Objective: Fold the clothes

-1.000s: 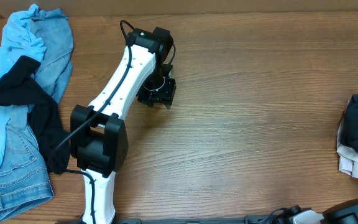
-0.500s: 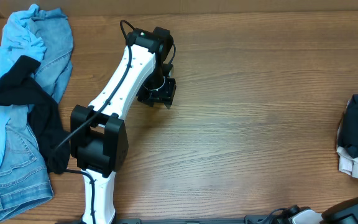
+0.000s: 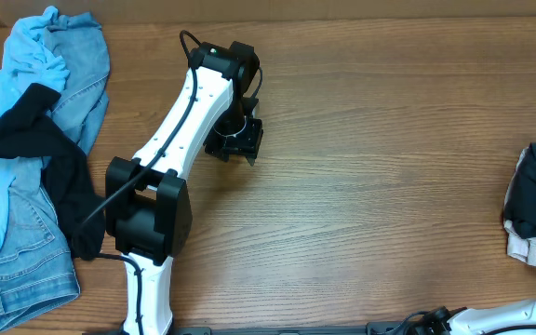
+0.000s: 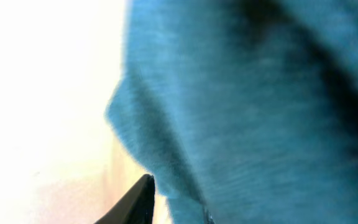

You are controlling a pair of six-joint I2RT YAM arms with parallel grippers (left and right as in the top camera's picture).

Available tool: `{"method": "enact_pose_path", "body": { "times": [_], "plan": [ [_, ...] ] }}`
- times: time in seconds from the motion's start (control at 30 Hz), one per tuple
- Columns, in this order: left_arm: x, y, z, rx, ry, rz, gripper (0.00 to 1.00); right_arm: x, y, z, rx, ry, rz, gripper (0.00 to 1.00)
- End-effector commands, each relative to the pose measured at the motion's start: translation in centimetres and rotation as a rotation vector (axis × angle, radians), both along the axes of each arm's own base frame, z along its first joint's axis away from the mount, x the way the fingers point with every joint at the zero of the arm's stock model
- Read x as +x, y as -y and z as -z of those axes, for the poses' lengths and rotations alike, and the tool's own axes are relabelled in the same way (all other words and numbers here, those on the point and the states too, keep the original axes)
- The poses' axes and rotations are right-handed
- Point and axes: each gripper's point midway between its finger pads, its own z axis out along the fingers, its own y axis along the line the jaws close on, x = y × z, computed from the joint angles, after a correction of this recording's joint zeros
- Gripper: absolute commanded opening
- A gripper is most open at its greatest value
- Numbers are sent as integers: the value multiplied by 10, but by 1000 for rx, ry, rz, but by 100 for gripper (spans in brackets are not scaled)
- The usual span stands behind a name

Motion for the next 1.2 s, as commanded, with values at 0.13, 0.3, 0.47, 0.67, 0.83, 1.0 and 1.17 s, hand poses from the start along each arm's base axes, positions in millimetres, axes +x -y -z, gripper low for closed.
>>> {"method": "enact_pose_path", "body": {
  "times": [0.13, 0.3, 0.47, 0.67, 0.83, 1.0, 1.17],
  "plan": [
    [14, 6, -11, -26, 88, 30, 59, 61, -48, -151, -211, 267, -254, 40],
    [39, 7, -45, -25, 237, 29, 60, 85, -165, -231, -539, 317, -476, 49],
    [64, -8, -114, -13, 499, -61, 63, 83, -236, -192, -773, 32, -614, 54],
    [71, -85, -134, 67, 525, -377, 100, 87, -309, -175, -1029, -80, -742, 95],
    [52, -118, -133, 90, 450, -354, 100, 73, -332, -164, -922, -117, -778, 100],
    [31, -121, -193, 67, 658, -359, 100, 38, -323, -180, -877, -117, -703, 99],
    [-36, -135, -197, 29, 839, -382, 100, -6, -308, -217, -966, 1, -570, 99]
  ]
}}
